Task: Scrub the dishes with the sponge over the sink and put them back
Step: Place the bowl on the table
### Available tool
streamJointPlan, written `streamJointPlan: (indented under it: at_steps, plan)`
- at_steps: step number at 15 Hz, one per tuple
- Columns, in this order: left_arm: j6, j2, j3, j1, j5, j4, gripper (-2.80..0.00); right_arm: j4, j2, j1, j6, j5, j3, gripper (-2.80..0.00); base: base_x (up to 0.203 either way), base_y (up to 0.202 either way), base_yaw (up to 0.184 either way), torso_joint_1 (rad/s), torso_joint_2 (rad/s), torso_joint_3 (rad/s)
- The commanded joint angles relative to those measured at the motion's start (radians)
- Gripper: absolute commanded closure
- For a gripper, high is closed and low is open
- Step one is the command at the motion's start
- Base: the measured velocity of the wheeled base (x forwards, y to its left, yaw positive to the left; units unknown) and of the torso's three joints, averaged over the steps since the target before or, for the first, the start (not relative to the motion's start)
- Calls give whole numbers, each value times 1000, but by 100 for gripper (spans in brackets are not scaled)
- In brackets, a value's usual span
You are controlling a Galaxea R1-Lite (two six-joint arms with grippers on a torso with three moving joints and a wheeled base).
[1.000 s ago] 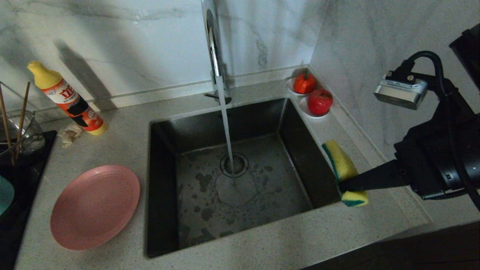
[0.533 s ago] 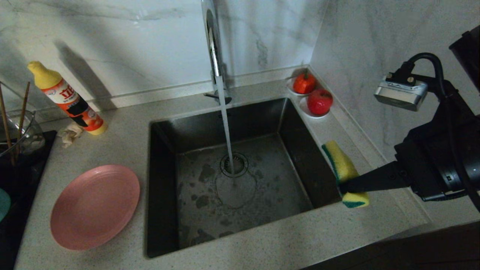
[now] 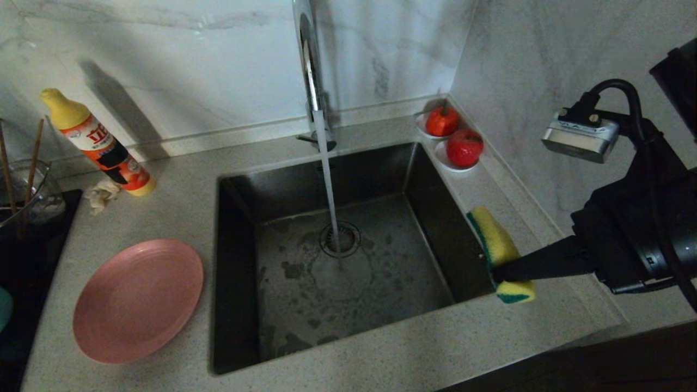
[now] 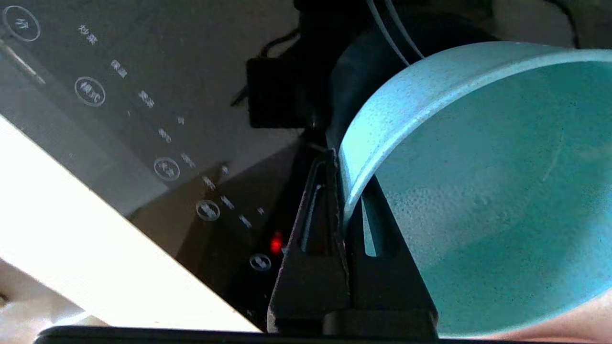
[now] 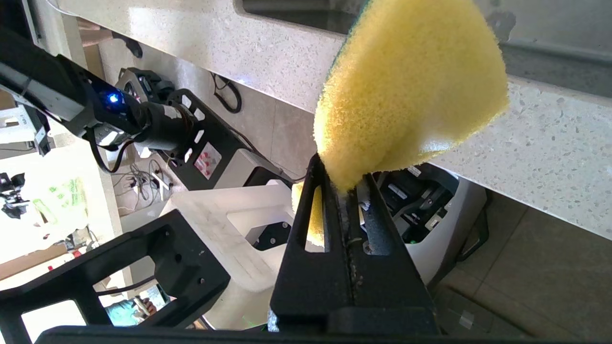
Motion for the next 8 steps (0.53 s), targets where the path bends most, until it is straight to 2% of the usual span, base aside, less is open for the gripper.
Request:
streamJointPlan:
  at_steps: [1, 4, 5, 6, 8]
  plan:
    - [-1, 34, -15, 8, -15, 3, 0, 4, 4, 0, 1, 3, 0, 0, 0, 0, 0, 0, 0, 0]
    - [-2, 42, -27, 11, -16, 4, 0, 4, 4, 0, 1, 3, 1, 0, 0, 0, 0, 0, 0, 0]
    - [-3, 43, -32, 13, -17, 4, -230, 4, 4, 0, 1, 3, 0, 0, 0, 0, 0, 0, 0, 0]
    - [-3, 41, -36, 13, -16, 4, -280, 4, 4, 0, 1, 3, 0, 0, 0, 0, 0, 0, 0, 0]
    - [-4, 36, -43, 14, -17, 6, -280, 4, 3, 0, 1, 3, 1, 0, 0, 0, 0, 0, 0, 0]
